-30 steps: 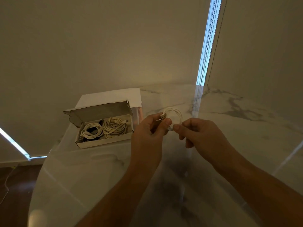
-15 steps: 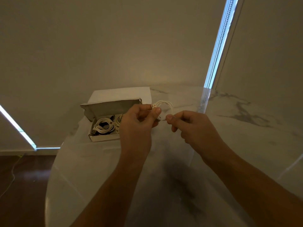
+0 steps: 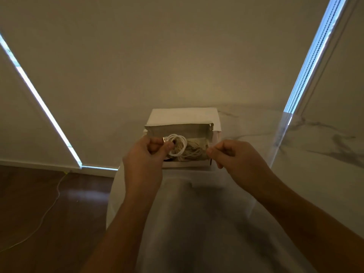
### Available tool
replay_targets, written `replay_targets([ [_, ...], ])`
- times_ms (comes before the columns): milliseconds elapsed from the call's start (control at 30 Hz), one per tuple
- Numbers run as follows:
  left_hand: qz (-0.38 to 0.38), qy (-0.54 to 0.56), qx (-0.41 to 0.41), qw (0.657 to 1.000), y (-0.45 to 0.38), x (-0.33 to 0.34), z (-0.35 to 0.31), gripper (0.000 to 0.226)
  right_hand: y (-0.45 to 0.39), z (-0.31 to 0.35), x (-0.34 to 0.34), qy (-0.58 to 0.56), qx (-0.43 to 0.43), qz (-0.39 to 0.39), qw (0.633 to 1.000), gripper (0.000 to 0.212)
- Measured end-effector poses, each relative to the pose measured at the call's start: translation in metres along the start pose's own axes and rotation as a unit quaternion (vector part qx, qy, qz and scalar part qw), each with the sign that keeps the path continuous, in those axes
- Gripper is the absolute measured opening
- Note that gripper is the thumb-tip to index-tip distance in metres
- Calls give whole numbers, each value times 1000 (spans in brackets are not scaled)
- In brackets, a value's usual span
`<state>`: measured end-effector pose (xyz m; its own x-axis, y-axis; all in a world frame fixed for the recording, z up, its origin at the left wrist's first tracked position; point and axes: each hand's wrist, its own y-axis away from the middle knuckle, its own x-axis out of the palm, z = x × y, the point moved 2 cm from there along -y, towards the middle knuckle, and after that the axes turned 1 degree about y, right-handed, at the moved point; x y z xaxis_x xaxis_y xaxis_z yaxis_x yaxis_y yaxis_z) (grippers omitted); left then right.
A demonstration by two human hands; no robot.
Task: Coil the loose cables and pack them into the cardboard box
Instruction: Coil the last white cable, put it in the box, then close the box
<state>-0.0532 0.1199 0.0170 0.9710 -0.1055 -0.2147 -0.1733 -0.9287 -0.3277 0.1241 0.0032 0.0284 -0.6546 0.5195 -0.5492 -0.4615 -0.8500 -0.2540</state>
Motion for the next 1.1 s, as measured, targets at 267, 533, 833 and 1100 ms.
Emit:
replay_targets([
  [267,13,-115,-14,993,-35,-3,22,18,-15,2,9,-7,15,-6,1000,31],
  [533,7,-181,27,983,-42,8,26,15,-17,3,9,-15,16,9,1000,32],
  [833,-3,-219,68,973,-45,17,29,25,-16,4,2,-46,20,5,999,31],
  [1100,-3,-312,116,943,-37,20,25,17,-16,6,0,-53,17,9,998,31],
])
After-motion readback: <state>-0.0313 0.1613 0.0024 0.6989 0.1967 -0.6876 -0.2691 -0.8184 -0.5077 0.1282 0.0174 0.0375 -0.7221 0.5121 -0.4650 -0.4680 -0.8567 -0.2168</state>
